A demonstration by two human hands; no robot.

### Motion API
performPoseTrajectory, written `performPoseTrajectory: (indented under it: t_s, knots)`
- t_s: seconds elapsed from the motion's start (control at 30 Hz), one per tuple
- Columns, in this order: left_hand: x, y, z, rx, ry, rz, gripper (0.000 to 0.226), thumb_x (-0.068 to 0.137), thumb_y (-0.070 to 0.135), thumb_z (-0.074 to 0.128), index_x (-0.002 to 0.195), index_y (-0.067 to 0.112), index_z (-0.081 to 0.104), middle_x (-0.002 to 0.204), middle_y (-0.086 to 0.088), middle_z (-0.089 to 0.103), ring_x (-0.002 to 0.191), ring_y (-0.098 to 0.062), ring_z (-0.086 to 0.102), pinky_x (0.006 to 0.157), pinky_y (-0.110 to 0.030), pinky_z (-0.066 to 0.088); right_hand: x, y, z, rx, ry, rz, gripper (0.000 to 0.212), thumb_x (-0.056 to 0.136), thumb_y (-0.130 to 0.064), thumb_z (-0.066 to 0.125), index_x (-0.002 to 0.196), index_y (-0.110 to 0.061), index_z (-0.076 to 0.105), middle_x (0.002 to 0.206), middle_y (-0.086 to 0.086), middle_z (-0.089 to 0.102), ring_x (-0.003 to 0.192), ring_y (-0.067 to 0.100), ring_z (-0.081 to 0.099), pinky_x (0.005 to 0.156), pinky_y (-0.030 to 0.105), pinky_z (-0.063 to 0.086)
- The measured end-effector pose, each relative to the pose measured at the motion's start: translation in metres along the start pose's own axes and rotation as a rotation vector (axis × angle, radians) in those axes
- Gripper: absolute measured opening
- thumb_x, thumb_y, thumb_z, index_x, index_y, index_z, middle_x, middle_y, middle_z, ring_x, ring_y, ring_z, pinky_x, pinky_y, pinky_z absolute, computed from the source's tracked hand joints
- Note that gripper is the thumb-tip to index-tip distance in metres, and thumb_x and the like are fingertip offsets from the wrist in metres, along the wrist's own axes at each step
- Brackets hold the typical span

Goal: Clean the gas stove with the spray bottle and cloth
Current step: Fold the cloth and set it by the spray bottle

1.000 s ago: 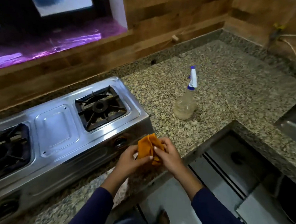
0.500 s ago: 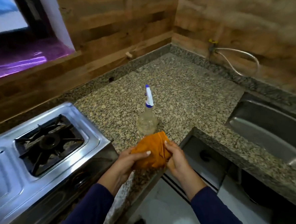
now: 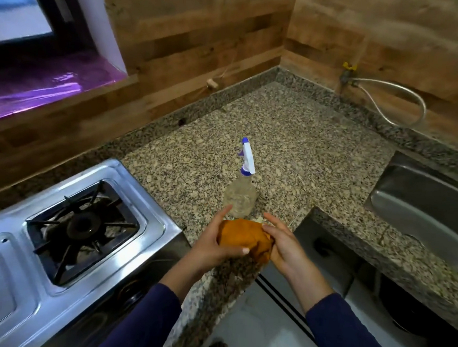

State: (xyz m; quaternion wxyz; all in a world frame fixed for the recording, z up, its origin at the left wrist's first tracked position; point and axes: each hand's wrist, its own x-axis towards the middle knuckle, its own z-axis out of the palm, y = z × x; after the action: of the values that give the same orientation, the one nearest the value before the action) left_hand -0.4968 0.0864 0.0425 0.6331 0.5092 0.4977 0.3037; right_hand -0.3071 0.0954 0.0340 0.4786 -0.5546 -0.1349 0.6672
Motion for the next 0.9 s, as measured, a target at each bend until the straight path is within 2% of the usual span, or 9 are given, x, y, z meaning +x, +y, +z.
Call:
performPoseTrajectory:
  t_s: [0.07,0.2,0.37,0.43,0.5,0.57,0.67,0.8,0.9]
  knots:
    - [0.005,-0.003,0.0,0.28,0.05,0.04,0.093,0.054,0.041,0.089,0.137,0.042,0.048,0.132,0.001,0.049,0.118,-0.022,0.054,0.097,-0.046,0.052,0.005,-0.002,0.002,-0.045,-0.035,0.025,0.033,0.092,-0.002,0.059,0.123,-0.013,0.066,0.116,0.023,0.066,0.092,0.031,0.068,0.069,0.037,0.061]
    - [0.014,-0.001,0.0,0.628,0.207,0.141,0.071,0.073,0.023,0.079,0.138,0.03,0.052,0.123,-0.003,0.055,0.113,-0.024,0.054,0.09,-0.031,0.044,0.009,-0.011,0.006,-0.116,-0.035,0.011,0.035,0.086,0.007,0.061,0.118,-0.007,0.066,0.108,0.02,0.067,0.089,0.028,0.066,0.07,0.035,0.059]
    - [0.02,0.001,-0.007,1.046,0.421,0.23,0.038,0.077,0.033,0.067,0.116,0.031,0.069,0.123,-0.01,0.051,0.117,-0.032,0.045,0.09,-0.043,0.044,0.02,-0.02,0.019,-0.212,0.05,-0.031,0.04,0.083,0.009,0.064,0.12,-0.005,0.062,0.106,0.018,0.066,0.088,0.027,0.066,0.061,0.028,0.059]
    - [0.024,0.002,-0.013,1.032,0.452,0.268,0.02,0.074,0.033,0.068,0.091,0.025,0.076,0.127,-0.012,0.053,0.121,-0.032,0.046,0.091,-0.043,0.045,0.025,-0.024,0.027,-0.326,0.107,-0.048,0.041,0.083,0.003,0.067,0.122,-0.006,0.06,0.103,0.014,0.066,0.085,0.023,0.065,0.058,0.025,0.055]
    - [0.025,0.008,-0.022,0.928,0.388,0.266,0.013,0.076,0.029,0.065,0.078,0.019,0.073,0.1,-0.005,0.065,0.094,-0.024,0.06,0.071,-0.032,0.048,0.032,-0.028,0.033,-0.504,0.154,-0.107,0.042,0.082,-0.004,0.07,0.123,-0.009,0.058,0.099,0.007,0.065,0.081,0.017,0.062,0.057,0.023,0.047]
    - [0.025,0.015,-0.032,0.778,0.367,0.2,0.011,0.08,0.025,0.062,0.074,0.018,0.068,0.071,0.001,0.065,0.066,-0.018,0.061,0.054,-0.029,0.044,0.041,-0.034,0.044,-0.621,0.139,-0.219,0.049,0.085,-0.011,0.071,0.13,-0.012,0.051,0.113,0.003,0.061,0.088,0.011,0.059,0.061,0.02,0.044]
    - [0.025,0.023,-0.047,0.669,0.403,0.156,0.006,0.082,0.019,0.064,0.083,0.021,0.07,0.075,0.003,0.067,0.069,-0.014,0.061,0.056,-0.029,0.046,0.057,-0.044,0.063,-0.704,0.079,-0.373,0.067,0.086,-0.029,0.073,0.145,-0.022,0.041,0.139,0.0,0.048,0.114,0.018,0.054,0.075,0.024,0.046]
    - [0.024,0.027,-0.059,0.482,0.39,0.014,0.016,0.079,0.019,0.069,0.095,0.019,0.072,0.087,0.001,0.072,0.08,-0.018,0.067,0.074,-0.04,0.058,0.068,-0.044,0.081,-0.726,0.047,-0.449,0.051,0.091,-0.031,0.068,0.136,-0.02,0.048,0.114,-0.006,0.055,0.11,0.019,0.057,0.084,0.033,0.047]
    - [0.024,0.035,-0.055,0.192,0.356,-0.08,0.005,0.08,0.008,0.071,0.084,0.012,0.069,0.074,-0.01,0.071,0.064,-0.021,0.072,0.06,-0.04,0.062,0.068,-0.044,0.077,-0.742,0.089,-0.588,0.036,0.095,-0.028,0.063,0.128,-0.016,0.055,0.103,-0.007,0.059,0.096,0.011,0.058,0.074,0.022,0.045]
